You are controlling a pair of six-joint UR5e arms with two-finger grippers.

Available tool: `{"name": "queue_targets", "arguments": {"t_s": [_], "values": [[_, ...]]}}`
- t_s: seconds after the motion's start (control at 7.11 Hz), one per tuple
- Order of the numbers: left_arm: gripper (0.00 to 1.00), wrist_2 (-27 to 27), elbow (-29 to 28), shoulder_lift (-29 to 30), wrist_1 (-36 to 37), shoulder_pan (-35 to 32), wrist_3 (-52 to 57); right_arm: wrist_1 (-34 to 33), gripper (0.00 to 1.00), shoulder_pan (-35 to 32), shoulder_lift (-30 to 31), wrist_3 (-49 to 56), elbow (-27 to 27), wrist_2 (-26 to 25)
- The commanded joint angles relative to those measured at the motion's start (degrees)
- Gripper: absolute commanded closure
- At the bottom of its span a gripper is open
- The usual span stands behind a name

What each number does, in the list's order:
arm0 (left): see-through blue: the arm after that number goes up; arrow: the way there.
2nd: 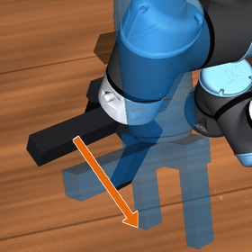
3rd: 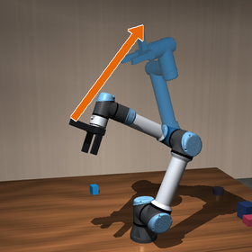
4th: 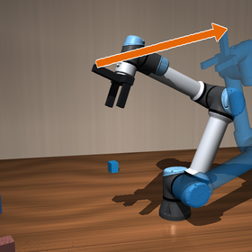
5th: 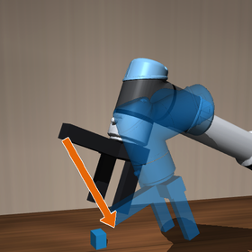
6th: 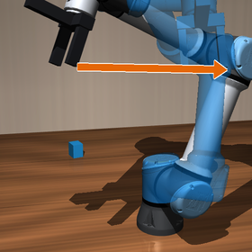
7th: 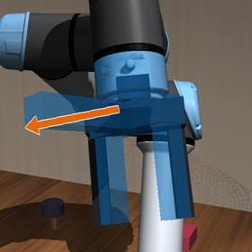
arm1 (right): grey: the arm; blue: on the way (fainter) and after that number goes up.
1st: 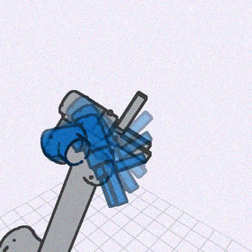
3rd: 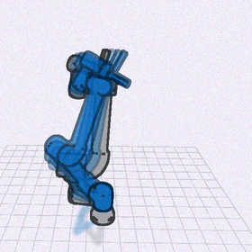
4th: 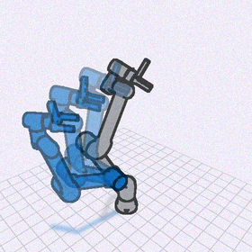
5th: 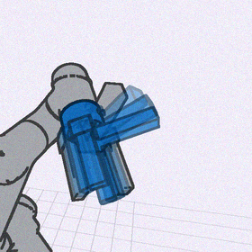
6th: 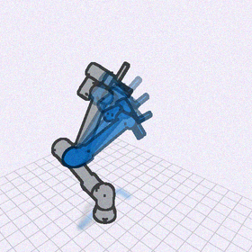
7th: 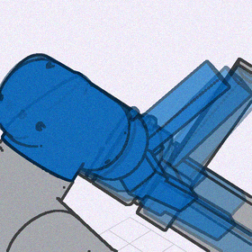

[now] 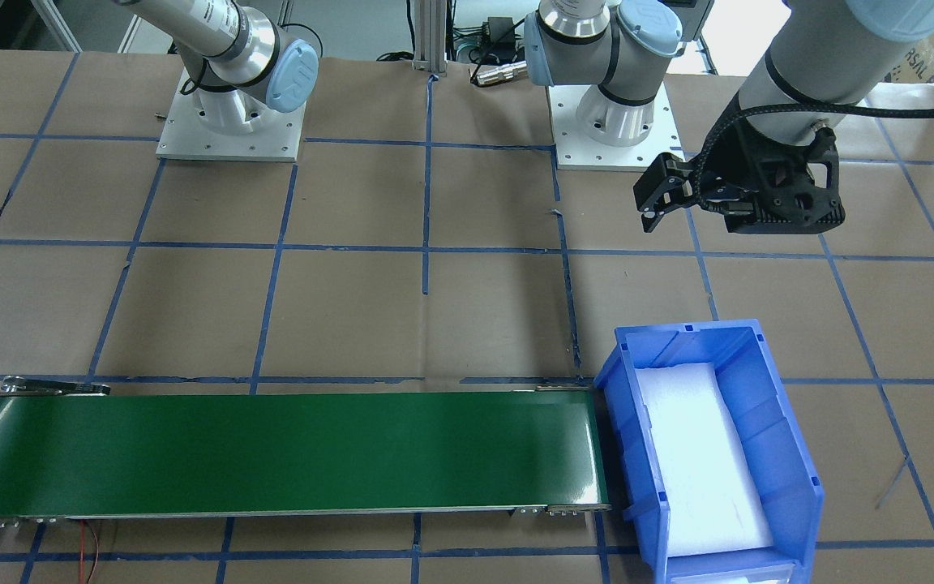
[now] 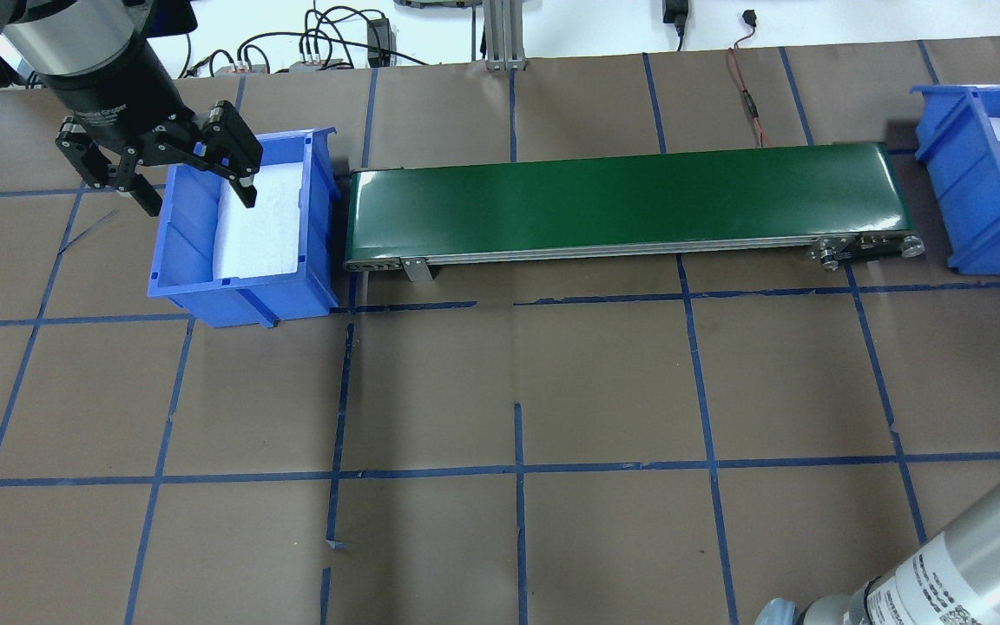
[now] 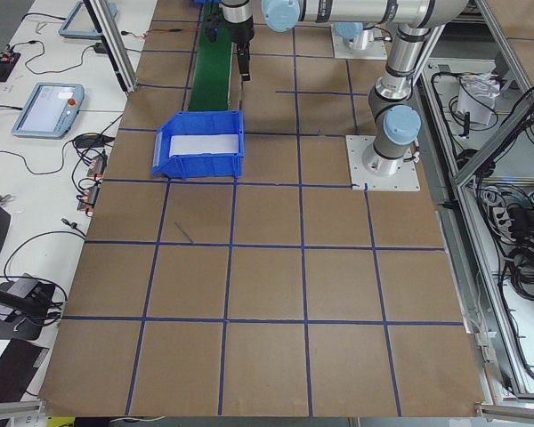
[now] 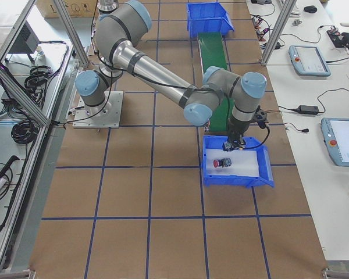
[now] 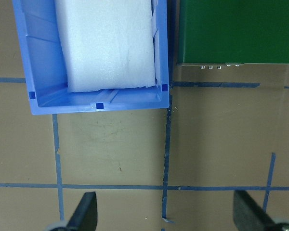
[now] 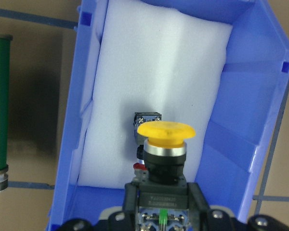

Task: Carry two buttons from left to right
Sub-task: 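Carry the yellow button with the right gripper to the blue bin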

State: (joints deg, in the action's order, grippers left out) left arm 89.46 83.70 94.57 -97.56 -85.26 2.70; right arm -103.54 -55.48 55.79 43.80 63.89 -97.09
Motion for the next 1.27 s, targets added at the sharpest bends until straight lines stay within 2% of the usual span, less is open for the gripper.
{"name": "queue_targets", "arguments": {"t_s": [0.0, 0.56, 1.12], "values": [[0.00, 0.01, 0.23, 0.00, 0.00, 0.00, 0.03, 0.01, 0.90, 0.02, -4.35, 0.41, -4.37, 0.84], [0.00, 0.63, 0.75, -1.49, -0.09, -0.35, 0.21, -0.78, 0.90, 0.02, -11.91, 1.37, -10.09, 3.65], [0.00, 1.06, -0.47, -3.07, -1.76, -0.44, 0.21, -3.94, 0.90, 0.11, -15.61, 1.73, -10.28, 5.24]]}}
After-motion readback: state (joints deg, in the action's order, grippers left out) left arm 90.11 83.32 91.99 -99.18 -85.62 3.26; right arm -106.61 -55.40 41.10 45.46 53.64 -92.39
